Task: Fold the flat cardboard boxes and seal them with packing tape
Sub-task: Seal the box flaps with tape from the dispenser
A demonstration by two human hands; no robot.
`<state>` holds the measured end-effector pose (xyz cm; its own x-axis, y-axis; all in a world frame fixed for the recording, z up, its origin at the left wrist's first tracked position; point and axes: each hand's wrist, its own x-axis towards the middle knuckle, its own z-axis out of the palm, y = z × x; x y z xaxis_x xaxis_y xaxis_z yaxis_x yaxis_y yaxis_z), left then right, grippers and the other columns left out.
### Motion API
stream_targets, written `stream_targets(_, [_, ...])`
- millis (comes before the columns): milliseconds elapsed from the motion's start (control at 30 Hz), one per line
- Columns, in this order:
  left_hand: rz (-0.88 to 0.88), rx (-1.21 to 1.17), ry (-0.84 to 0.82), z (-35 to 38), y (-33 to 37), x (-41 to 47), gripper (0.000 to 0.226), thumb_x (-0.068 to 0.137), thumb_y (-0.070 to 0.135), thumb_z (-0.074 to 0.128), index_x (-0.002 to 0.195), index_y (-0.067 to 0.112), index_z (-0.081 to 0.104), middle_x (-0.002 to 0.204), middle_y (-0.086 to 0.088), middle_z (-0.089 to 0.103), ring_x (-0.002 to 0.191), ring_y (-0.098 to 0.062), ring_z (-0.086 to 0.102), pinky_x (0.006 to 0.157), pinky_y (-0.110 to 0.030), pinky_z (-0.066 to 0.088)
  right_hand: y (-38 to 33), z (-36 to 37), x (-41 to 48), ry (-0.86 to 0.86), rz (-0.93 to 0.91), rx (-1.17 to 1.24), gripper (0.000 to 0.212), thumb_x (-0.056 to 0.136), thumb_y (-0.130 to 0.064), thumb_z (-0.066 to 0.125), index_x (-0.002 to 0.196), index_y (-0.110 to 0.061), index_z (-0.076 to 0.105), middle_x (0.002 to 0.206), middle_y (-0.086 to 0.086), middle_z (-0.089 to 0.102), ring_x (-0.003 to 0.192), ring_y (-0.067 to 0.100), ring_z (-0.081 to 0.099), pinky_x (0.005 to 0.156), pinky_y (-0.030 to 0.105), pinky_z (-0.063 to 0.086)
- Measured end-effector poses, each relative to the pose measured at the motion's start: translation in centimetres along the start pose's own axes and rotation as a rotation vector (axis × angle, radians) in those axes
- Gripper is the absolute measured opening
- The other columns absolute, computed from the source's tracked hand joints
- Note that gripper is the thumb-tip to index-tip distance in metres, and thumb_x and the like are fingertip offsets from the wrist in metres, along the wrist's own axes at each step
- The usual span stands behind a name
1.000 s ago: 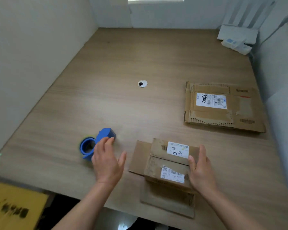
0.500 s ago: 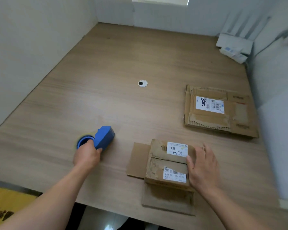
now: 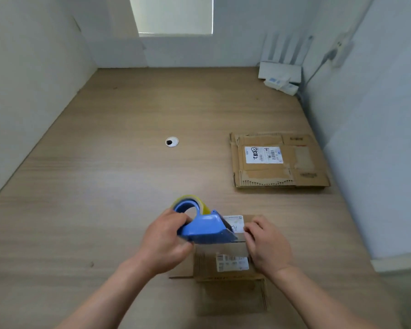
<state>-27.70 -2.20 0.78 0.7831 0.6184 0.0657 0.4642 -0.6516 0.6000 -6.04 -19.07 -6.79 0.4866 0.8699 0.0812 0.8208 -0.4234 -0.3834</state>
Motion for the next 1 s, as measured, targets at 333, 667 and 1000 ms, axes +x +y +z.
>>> stream_targets(333, [-0.065, 0.252, -0.195, 4.1, 0.4, 0.5, 0.025, 0.062, 0.033, 0.059, 0.085, 0.023, 0.057, 0.083, 0.01, 0.054, 0.093, -0.018, 0.053, 0.065, -0.033, 0.045, 1.3, -4.0, -0.4, -0.309, 0.133, 0.29, 0.064, 0.078, -0.023, 0.065, 0.141, -0.03, 0.056, 0.14, -0.014, 0.056, 0.111, 0.005, 0.057, 0.096, 0.013, 0.041])
stream_targets(667, [-0.051, 0.337, -0.167, 4.6, 1.1, 0.4, 0.022, 0.063, 0.034, 0.058, 0.081, 0.023, 0.054, 0.078, 0.011, 0.055, 0.09, -0.018, 0.053, 0.058, -0.031, 0.042, 0.4, -3.9, 0.2, -0.341, 0.201, 0.539, 0.045, 0.085, -0.028, 0.075, 0.129, -0.031, 0.065, 0.091, -0.015, 0.064, 0.081, 0.004, 0.06, 0.083, 0.023, 0.052])
stream_targets(1000, [-0.066, 0.377, -0.215, 4.1, 1.4, 0.6, 0.019, 0.065, 0.033, 0.059, 0.08, 0.027, 0.049, 0.081, 0.013, 0.05, 0.093, -0.016, 0.053, 0.061, -0.031, 0.044, 0.4, -3.5, 0.3, -0.319, 0.229, 0.481, 0.026, 0.092, -0.031, 0.067, 0.067, -0.029, 0.06, 0.074, -0.01, 0.066, 0.073, 0.007, 0.059, 0.072, 0.034, 0.048])
